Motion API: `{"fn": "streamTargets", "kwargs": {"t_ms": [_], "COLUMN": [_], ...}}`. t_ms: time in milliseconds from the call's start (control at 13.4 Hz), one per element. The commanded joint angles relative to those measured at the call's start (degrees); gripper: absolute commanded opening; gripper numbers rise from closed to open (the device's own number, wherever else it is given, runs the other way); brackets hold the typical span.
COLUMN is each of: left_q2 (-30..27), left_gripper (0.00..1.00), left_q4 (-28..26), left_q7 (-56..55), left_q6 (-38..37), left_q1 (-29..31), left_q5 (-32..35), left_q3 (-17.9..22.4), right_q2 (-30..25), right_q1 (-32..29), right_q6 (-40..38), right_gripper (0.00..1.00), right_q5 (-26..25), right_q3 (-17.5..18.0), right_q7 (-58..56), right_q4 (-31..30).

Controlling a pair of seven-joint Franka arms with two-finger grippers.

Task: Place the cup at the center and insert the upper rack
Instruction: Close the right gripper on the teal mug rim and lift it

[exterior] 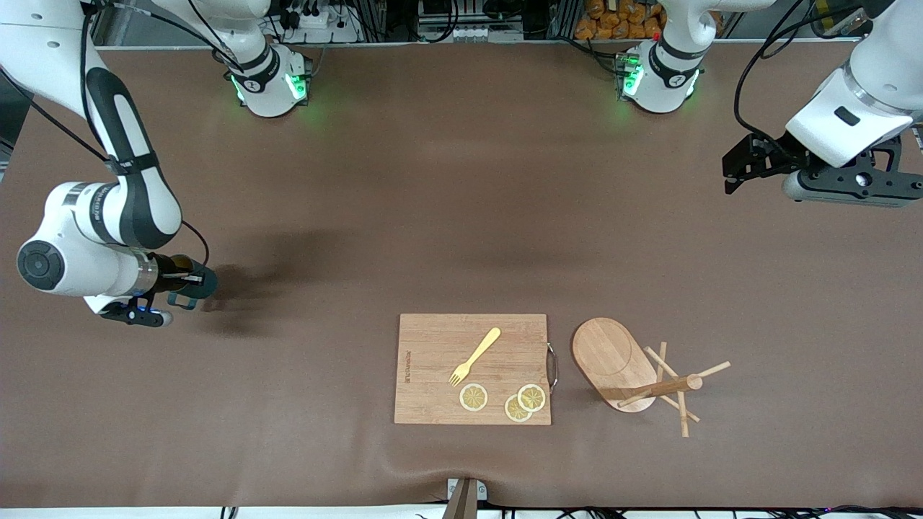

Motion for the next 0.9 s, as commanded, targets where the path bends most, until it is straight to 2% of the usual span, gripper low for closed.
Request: {"fn": "streamTargets", "kwargs": {"t_ms": [0, 374, 674, 823], "left_q2": [-0.1, 0.17, 0.17, 0.25], "left_gripper": [1.0, 1.0, 1.0, 1.0], "left_q4": [0.76, 0.76, 0.84, 0.76], "left_q7": [-0.13, -0.13, 0.48, 0.48], "left_q6": [-0.53, 0.0, 1.14, 1.4], "left_q1": [0.3, 0.48, 0.83, 0.57], "left_q5": [0.24, 0.15, -0.02, -0.02], "left_q3": [-0.22, -0.22, -0.22, -0.22], "right_q2": [-2.32, -5.22, -6.37, -7.07], "right_q1": [2.62, 9.38, 13.87, 19.3], "right_q6": [-3.2, -9.96, -11.9, -11.65], "right_gripper": [0.0, 0.0, 0.0, 0.0], "right_q5": [0.49, 6.73, 12.78, 14.2], "right_q3": [0.18, 0.36, 0.36, 0.36], "right_q7": [6.13, 19.65, 28.71, 37.74], "right_q4": [0.31, 0.31, 0.22, 0.31]}}
